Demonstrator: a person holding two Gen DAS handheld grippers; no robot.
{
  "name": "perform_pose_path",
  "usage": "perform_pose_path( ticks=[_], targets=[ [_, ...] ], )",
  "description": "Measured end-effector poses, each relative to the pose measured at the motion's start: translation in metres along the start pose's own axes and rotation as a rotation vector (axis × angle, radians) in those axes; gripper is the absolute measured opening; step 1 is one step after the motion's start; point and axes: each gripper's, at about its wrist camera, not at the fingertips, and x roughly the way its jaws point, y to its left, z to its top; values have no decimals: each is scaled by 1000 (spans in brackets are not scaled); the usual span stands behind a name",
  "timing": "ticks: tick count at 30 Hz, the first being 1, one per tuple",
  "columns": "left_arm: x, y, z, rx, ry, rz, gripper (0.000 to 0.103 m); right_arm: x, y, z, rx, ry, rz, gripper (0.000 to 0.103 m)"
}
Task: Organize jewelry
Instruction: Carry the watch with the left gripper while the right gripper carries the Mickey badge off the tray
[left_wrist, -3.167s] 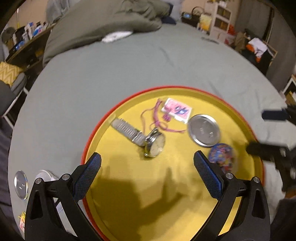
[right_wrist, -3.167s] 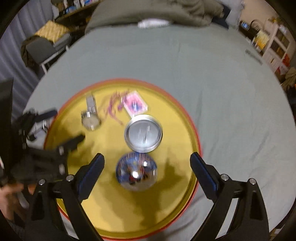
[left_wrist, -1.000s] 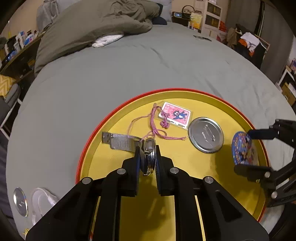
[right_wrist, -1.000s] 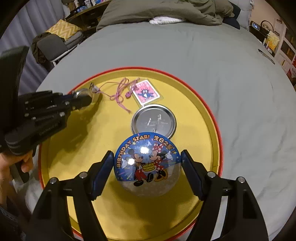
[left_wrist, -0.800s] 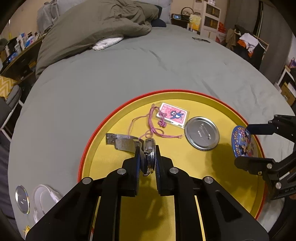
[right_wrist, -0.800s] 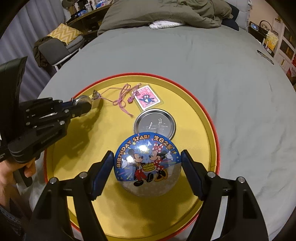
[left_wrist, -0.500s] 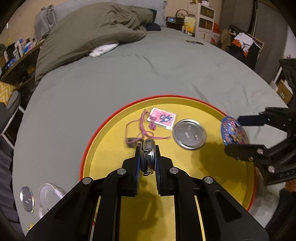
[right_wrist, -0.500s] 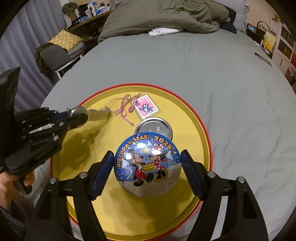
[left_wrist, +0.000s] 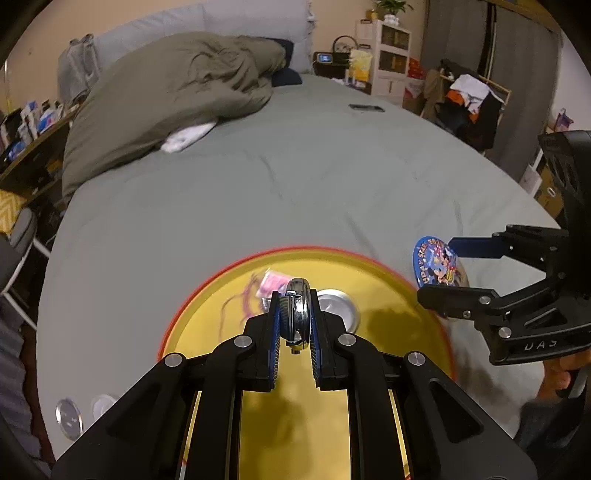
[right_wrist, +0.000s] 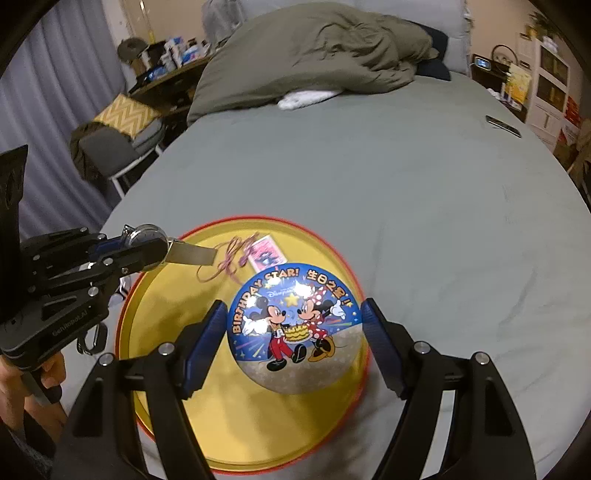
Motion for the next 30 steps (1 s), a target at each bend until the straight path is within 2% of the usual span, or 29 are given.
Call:
perform_pose_path(
  ticks=[8,16,26,30],
  targets=[
    [20,-56,41,42,-10,-75,13,-18,-53,-1,99,-25,-35,70],
    [70,-107,70,37,12,-145,13,-4,-105,-18,166,28,-122,70],
    [146,-136,68,34,107,-153,13,16,-141,-28,187,65,-189,70],
    [169,-136,59,22,144,-147,13,33,-153,-32,205,97,-179,70]
  ],
)
